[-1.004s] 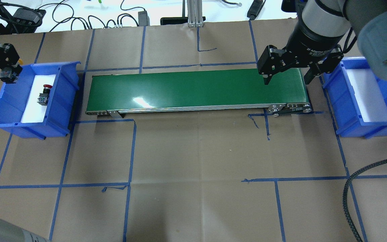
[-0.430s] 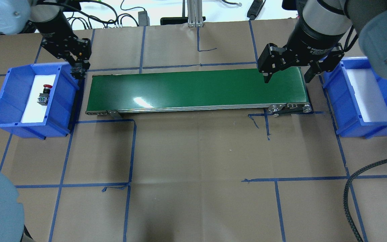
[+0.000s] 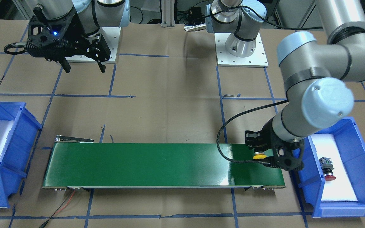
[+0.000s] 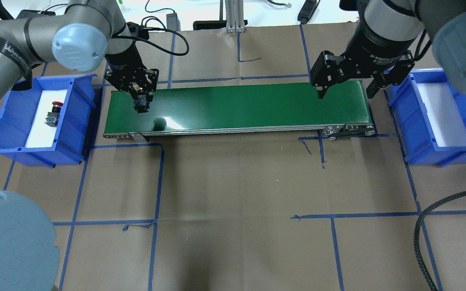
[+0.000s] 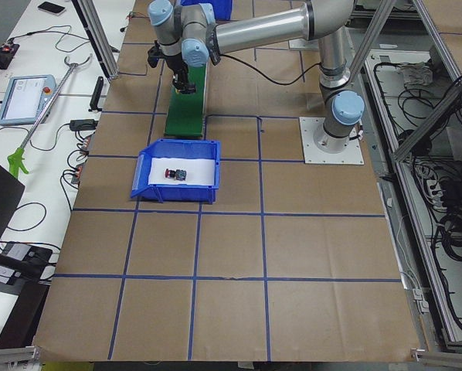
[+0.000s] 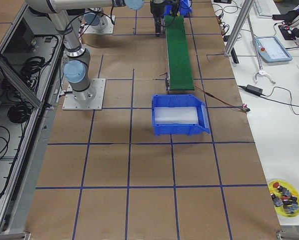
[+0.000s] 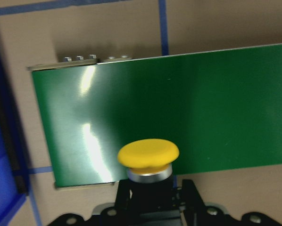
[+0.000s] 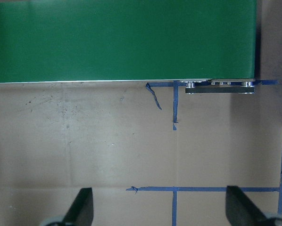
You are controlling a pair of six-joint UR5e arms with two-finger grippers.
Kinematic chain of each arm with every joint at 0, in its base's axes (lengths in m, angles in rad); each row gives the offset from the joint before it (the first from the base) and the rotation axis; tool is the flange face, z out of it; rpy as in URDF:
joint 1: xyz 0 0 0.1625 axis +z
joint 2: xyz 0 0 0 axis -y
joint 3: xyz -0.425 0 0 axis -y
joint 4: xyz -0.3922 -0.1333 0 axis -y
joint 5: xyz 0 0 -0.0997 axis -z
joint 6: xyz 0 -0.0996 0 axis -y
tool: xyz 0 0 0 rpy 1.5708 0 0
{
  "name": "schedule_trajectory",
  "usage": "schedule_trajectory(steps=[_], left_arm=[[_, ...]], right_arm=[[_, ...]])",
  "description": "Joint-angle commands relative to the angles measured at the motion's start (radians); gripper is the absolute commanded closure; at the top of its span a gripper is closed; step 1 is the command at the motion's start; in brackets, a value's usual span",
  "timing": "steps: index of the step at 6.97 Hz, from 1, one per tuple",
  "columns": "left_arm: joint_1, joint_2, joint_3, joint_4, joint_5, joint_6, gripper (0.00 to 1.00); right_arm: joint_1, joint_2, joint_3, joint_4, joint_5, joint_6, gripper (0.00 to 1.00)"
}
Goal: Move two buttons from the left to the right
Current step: 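Place the yellow button on the green belt and open the left gripper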
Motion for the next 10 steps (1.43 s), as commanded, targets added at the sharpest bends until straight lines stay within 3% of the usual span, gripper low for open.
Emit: schedule_trajectory(steps=[1,2,3,4,7,10], left_arm=[[-0.006,-0.014,-0.119,0.167,0.009,-0.025,0.99],[-0.006,-0.014,-0.130,0.201,0.012,-0.025,0.93],[-0.006,-0.011,-0.129,0.201,0.010,-0.025,0.61],[-0.004,-0.011,-0.117,0.204,0.006,-0.025,0.05],[0.002,0.034,-0.062,0.184,0.006,-0.019,0.00],[0.011,0.101,0.104,-0.077,0.004,-0.005,0.00]], right_arm=[[0.000,0.000,0.000,0.001,0.000,-0.002,0.00],[0.000,0.000,0.000,0.001,0.000,-0.002,0.00],[0.000,0.002,0.000,0.001,0.000,-0.002,0.00],[0.000,0.008,0.000,0.001,0.000,-0.002,0.00],[0.000,0.009,0.005,0.002,0.000,-0.004,0.00],[0.000,0.009,0.014,0.005,0.000,-0.002,0.00]])
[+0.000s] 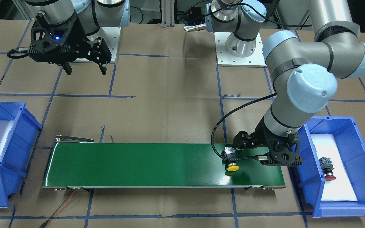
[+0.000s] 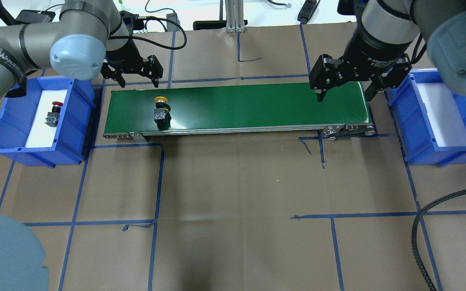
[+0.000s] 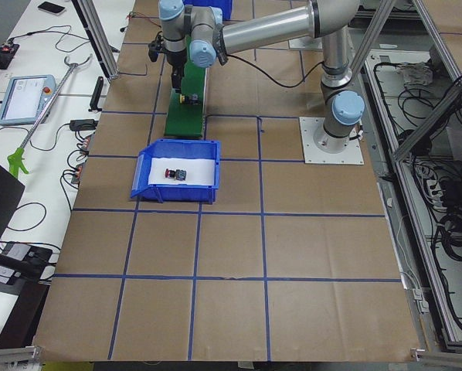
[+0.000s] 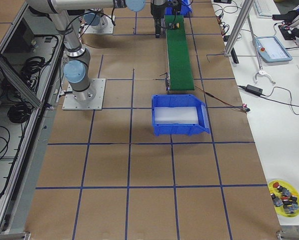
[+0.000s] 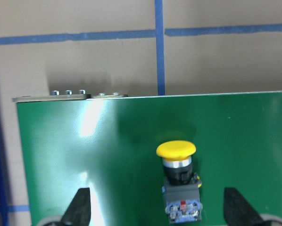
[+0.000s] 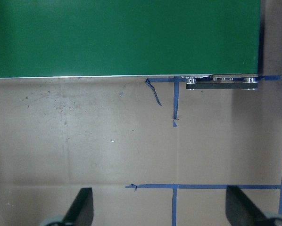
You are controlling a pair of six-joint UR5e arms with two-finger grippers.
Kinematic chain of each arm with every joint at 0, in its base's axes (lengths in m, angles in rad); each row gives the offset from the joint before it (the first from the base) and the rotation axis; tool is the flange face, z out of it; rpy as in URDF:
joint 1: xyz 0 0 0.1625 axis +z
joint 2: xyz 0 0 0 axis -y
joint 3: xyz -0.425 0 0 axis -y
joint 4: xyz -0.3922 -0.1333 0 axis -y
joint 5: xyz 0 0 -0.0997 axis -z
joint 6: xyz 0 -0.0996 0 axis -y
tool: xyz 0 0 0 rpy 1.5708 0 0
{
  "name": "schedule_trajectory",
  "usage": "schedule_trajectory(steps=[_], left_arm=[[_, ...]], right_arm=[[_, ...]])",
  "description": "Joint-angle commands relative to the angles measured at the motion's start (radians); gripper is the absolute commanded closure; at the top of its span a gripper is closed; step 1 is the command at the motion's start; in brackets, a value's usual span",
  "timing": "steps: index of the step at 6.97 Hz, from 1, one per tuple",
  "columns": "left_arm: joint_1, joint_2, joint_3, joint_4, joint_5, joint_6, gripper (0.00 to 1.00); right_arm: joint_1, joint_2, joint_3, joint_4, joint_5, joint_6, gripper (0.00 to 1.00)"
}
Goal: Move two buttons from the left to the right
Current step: 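Place the yellow button on the green belt and open the left gripper, then move the left gripper back down into the bin toward the red button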
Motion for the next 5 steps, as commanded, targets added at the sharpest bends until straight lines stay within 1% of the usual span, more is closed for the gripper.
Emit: schedule_trajectory(steps=[1,2,5], left_arm=[[0.029,0.017,0.102,-0.135,0.001,0.022,0.00],[0.078,0.017,0.123,-0.150,-0.002,0.083,0.00],[0.248,0.015,0.130,-0.168,0.004,0.244,0.00]], right_arm=[[0.000,0.000,0.003,0.002,0.000,0.002,0.00],[0.000,0.000,0.001,0.002,0.000,0.000,0.00],[0.000,0.000,0.003,0.003,0.000,-0.001,0.00]])
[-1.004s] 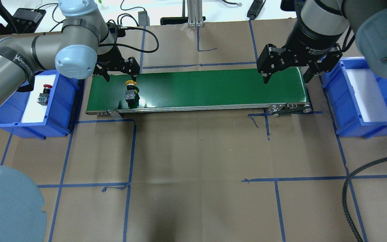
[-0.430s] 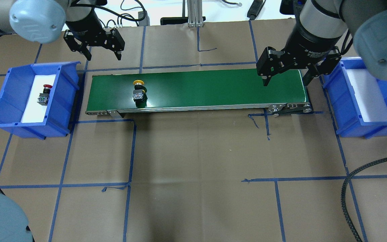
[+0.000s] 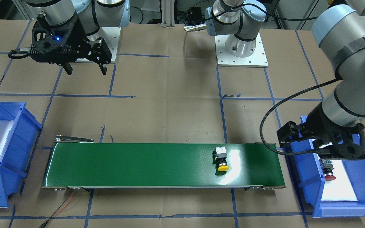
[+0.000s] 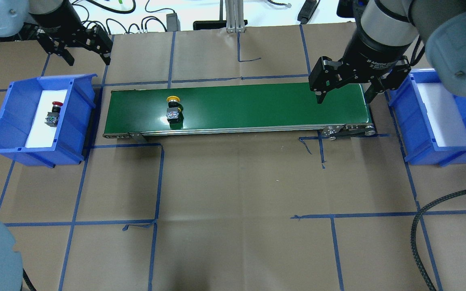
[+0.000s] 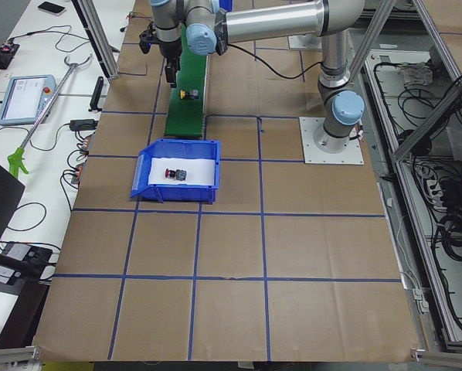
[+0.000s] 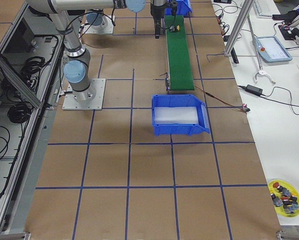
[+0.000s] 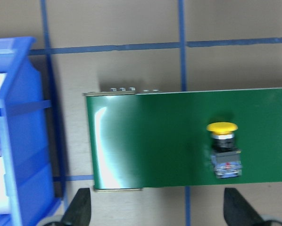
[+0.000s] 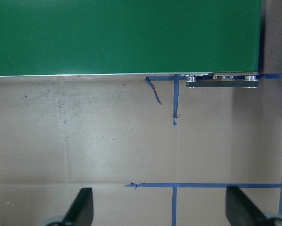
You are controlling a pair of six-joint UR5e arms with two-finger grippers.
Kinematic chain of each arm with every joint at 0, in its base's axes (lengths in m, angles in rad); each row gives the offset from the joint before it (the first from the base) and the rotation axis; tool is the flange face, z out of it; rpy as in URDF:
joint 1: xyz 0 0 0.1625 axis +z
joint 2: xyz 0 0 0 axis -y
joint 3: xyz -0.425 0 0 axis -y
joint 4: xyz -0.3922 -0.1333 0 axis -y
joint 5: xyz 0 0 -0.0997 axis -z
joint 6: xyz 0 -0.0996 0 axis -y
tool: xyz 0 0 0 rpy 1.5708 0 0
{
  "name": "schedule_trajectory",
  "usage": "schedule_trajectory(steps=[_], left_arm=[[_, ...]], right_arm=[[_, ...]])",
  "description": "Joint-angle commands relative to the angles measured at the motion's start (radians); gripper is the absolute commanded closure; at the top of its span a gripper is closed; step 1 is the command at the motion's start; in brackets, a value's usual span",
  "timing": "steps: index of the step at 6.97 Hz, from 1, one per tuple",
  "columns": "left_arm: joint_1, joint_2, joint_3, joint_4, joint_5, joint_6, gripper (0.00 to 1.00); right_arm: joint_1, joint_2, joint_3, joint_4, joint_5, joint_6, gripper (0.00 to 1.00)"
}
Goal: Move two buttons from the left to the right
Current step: 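Move the left gripper back down into the bin toward the red button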
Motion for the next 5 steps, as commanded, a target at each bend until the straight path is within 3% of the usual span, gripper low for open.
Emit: schedule_trajectory(steps=[1,3,5], left_arm=[[0.146,-0.012,0.006,-0.007,0.003,0.134,0.00],[0.291,-0.047,0.005,0.001,0.003,0.282,0.00],[0.308,-0.084,-0.029,0.063,-0.005,0.293,0.01]], right_arm=[[0.000,0.000,0.001,0.000,0.000,-0.001,0.00],[0.000,0.002,0.002,0.003,-0.002,-0.001,0.00],[0.000,0.002,0.001,0.000,-0.002,-0.001,0.00]])
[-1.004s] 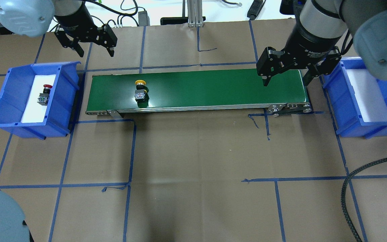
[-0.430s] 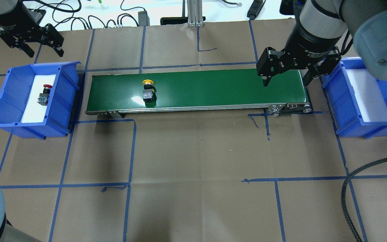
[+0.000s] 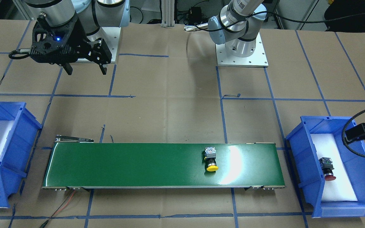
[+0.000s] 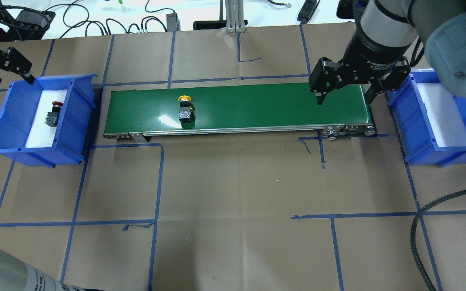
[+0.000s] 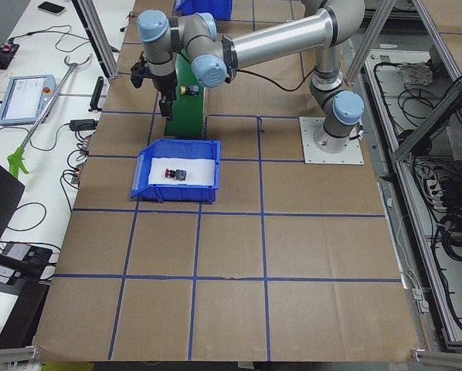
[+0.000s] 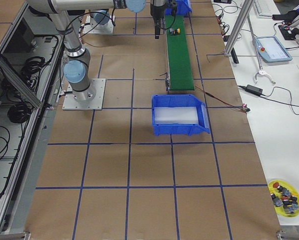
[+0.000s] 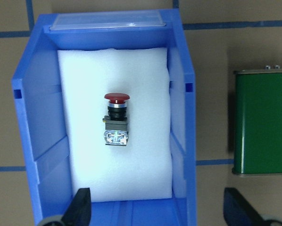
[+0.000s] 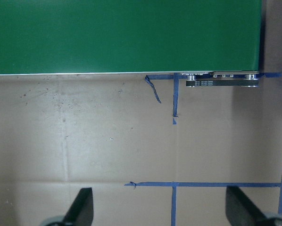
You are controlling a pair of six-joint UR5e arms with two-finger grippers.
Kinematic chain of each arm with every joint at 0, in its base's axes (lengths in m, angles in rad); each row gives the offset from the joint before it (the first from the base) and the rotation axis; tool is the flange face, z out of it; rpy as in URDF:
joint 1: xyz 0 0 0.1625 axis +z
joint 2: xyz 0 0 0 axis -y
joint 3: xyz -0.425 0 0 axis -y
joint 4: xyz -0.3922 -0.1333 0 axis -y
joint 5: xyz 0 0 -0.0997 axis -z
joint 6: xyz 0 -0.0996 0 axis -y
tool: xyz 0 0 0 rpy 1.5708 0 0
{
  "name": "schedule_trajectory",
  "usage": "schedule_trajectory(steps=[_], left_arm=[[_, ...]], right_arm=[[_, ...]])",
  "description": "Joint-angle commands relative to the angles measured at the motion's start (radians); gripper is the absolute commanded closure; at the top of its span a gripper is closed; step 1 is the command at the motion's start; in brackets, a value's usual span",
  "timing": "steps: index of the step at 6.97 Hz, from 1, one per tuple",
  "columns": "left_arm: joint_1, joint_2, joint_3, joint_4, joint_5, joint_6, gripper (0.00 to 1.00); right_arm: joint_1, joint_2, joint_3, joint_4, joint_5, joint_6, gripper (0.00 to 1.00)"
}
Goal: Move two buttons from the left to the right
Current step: 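Move the left gripper back down into the bin toward the red button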
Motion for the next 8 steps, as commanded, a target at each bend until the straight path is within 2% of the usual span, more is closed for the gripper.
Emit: schedule_trajectory(steps=[1,4,7,8], left_arm=[[0.011,-0.034,-0.044,0.096,-0.007,0.013,0.01],[0.005,-0.125,-0.084,0.206,-0.008,0.017,0.01],[0.009,-0.153,-0.228,0.442,-0.008,0.022,0.01],[0.009,-0.169,-0.233,0.453,-0.007,0.022,0.01]], right_arm=[[0.000,0.000,-0.001,-0.001,0.001,0.000,0.00],[0.000,0.000,0.000,0.009,-0.003,0.000,0.00],[0.000,0.000,0.000,0.008,0.000,0.002,0.00],[0.000,0.000,0.000,0.005,0.000,0.000,0.00]])
